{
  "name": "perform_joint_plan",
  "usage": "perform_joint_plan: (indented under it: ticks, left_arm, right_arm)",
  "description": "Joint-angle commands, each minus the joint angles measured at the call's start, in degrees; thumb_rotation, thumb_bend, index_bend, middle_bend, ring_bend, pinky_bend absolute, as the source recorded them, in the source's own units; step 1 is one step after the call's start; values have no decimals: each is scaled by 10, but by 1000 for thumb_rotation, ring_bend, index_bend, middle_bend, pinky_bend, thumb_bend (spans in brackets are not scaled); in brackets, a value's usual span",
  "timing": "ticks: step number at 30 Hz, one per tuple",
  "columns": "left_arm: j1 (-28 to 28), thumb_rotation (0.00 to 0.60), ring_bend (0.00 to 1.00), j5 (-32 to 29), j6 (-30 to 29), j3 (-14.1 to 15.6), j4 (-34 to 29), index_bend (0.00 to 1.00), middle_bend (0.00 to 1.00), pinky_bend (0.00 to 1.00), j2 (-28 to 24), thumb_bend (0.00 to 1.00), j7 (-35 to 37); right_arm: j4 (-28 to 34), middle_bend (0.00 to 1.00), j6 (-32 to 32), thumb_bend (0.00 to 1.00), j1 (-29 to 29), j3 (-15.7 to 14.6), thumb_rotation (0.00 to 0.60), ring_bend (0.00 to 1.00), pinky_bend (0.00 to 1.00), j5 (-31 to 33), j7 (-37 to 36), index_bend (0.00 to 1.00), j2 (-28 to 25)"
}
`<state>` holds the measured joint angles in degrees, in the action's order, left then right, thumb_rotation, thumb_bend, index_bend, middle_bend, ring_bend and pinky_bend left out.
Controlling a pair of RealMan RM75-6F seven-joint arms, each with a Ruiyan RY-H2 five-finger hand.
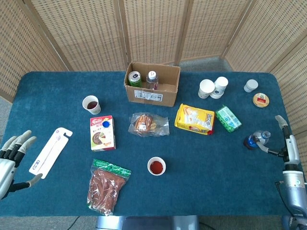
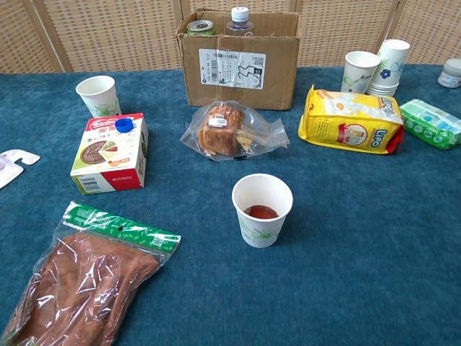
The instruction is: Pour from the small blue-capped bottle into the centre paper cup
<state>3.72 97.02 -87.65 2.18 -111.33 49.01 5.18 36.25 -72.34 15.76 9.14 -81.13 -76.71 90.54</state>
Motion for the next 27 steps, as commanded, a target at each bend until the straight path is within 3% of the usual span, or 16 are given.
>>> perform_joint_plan:
  ticks: [1, 13, 27]
  left_arm:
    - [0, 600, 0, 0, -1, 0, 1, 0, 0, 0, 0, 246, 2]
    - [-1, 600, 0, 0, -4, -1, 4, 0, 0, 0, -3, 247, 10]
    - [-6, 600, 0, 4, -6, 5, 8, 0, 0, 0, -6, 247, 14]
  right_arm:
    - [16, 0, -14, 168, -7, 1, 600, 0, 0, -2, 6, 31, -10]
    - [131, 0, -93, 160, -23, 9, 600, 0, 0, -22, 70, 31, -72]
    - [226, 0, -162, 144, -36, -58, 600, 0, 0, -126, 289, 33, -148]
